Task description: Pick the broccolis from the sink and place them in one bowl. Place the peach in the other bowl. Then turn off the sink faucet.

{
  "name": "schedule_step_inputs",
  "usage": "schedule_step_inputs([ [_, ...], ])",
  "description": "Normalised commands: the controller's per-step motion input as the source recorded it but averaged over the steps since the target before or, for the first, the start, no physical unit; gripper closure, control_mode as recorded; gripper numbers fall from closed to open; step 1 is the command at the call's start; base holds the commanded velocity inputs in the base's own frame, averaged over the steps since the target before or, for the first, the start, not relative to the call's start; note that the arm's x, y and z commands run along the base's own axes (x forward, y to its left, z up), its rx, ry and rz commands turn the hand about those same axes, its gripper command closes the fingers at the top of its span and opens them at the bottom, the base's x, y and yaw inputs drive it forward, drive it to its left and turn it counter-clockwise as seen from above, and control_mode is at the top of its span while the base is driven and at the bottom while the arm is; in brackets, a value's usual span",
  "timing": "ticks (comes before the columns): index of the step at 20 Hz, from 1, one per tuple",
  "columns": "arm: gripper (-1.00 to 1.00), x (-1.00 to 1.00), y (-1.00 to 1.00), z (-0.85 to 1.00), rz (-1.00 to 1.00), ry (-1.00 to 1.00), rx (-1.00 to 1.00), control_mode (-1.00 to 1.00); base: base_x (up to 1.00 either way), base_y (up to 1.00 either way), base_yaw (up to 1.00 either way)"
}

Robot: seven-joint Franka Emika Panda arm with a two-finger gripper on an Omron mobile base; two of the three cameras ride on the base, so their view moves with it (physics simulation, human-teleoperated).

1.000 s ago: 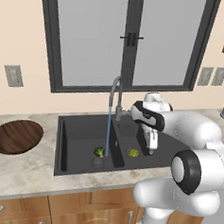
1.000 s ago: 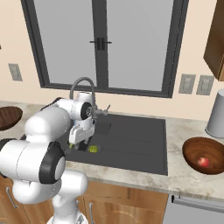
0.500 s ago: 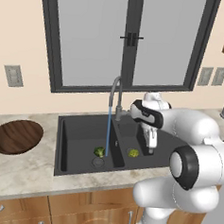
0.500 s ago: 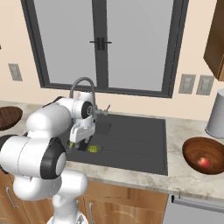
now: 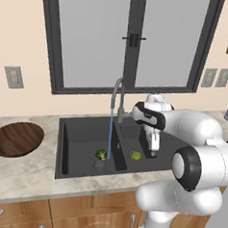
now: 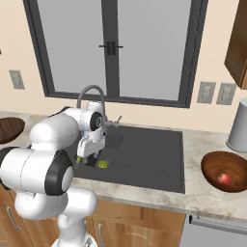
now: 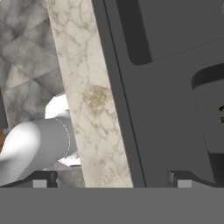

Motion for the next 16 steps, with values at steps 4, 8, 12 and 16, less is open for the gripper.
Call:
schedule_step_inputs([
  [4,-1.00,0.03,0.00,0.00,-0.04,0.00,0.00,-1.00,0.00,0.00,0.00],
  [8,-1.00,0.00,0.00,0.00,-0.07,0.00,0.00,-1.00,0.00,0.00,0.00],
  [12,-1.00,0.03,0.00,0.00,-0.03,0.00,0.00,-1.00,0.00,0.00,0.00],
  [16,-1.00,0.11,0.00,-0.07,0.00,0.01,0.00,-1.00,0.00,0.00,0.00],
])
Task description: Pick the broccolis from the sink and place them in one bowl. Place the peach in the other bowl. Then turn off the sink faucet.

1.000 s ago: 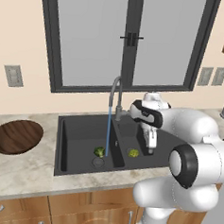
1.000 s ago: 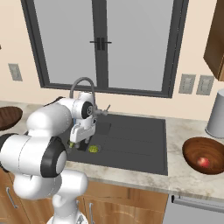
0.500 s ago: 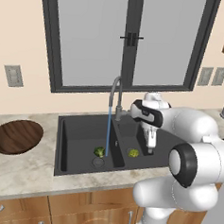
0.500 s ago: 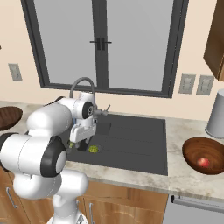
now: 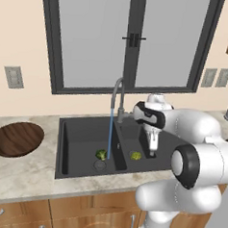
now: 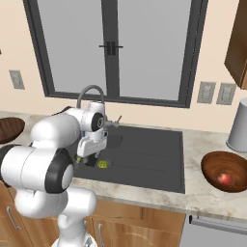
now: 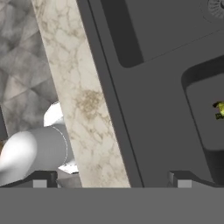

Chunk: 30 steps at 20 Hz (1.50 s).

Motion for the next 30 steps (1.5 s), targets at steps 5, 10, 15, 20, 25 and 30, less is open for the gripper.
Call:
schedule_step_inputs([
  [5,-1.00,0.13,0.00,-0.12,0.00,0.01,0.00,-1.00,0.00,0.00,0.00],
  [10,-1.00,0.13,0.00,-0.15,0.00,0.01,0.00,-1.00,0.00,0.00,0.00],
  [15,-1.00,0.09,0.00,-0.19,0.00,0.02,0.00,-1.00,0.00,0.00,0.00],
  [20,-1.00,0.16,0.00,-0.16,0.00,0.01,0.00,-1.00,0.00,0.00,0.00],
  [25,-1.00,0.32,0.00,-0.03,0.00,0.01,0.00,-1.00,0.00,0.00,0.00],
  [30,-1.00,0.23,0.00,-0.11,0.00,0.03,0.00,-1.00,0.00,0.00,0.00],
])
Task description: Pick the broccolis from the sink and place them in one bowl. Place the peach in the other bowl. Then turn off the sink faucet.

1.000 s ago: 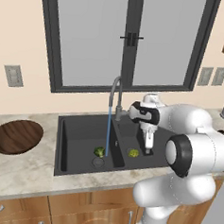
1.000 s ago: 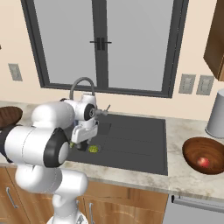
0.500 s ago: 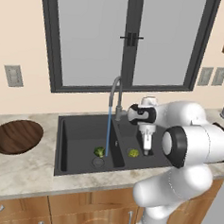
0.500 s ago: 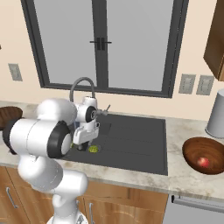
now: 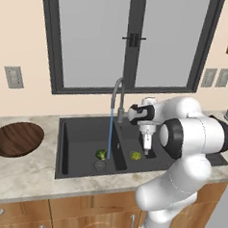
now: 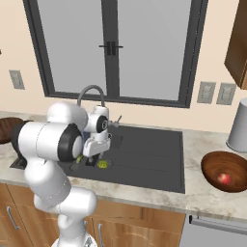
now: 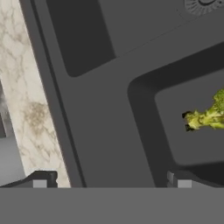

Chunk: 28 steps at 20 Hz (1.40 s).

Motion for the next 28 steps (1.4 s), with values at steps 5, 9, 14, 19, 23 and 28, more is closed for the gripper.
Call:
schedule_step_inputs([
  [5,-1.00,0.18,0.00,-0.23,0.00,0.05,0.00,-1.00,0.00,0.00,0.00],
  [9,-1.00,0.20,0.00,-0.19,0.00,0.03,0.00,-1.00,0.00,0.00,0.00],
  [14,-1.00,0.22,0.00,-0.14,0.00,0.01,0.00,-1.00,0.00,0.00,0.00],
  [19,-1.00,0.19,0.00,-0.22,0.00,0.00,0.00,-1.00,0.00,0.00,0.00],
  [23,-1.00,0.16,0.00,-0.28,0.00,0.00,0.00,-1.00,0.00,0.00,0.00],
  [28,-1.00,0.21,0.00,-0.22,0.00,0.00,0.00,-1.00,0.00,0.00,0.00],
])
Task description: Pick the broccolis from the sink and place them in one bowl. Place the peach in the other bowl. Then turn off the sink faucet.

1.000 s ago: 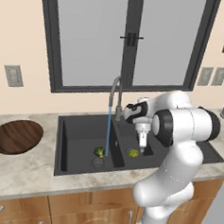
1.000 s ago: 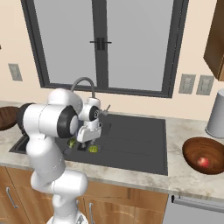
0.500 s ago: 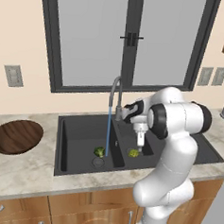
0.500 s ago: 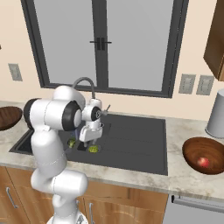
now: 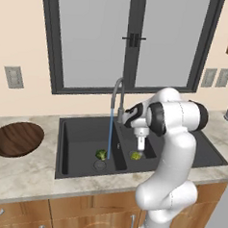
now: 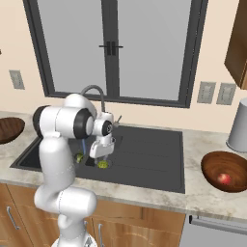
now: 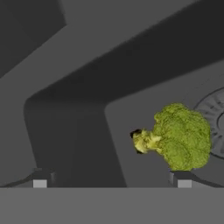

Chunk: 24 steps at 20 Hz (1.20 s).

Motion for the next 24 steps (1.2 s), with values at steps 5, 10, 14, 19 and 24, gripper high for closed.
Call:
schedule_step_inputs([
  [5,-1.00,0.22,0.00,-0.17,0.00,0.00,0.00,-1.00,0.00,0.00,0.00],
  [10,-1.00,0.16,0.00,-0.22,0.00,0.00,0.00,-1.00,0.00,0.00,0.00],
  [14,-1.00,0.23,0.00,-0.23,0.00,0.00,0.00,-1.00,0.00,0.00,0.00],
  [19,-1.00,0.21,0.00,-0.19,0.00,0.00,0.00,-1.00,0.00,0.00,0.00],
  [24,-1.00,0.17,0.00,-0.15,0.00,0.00,0.00,-1.00,0.00,0.00,0.00],
])
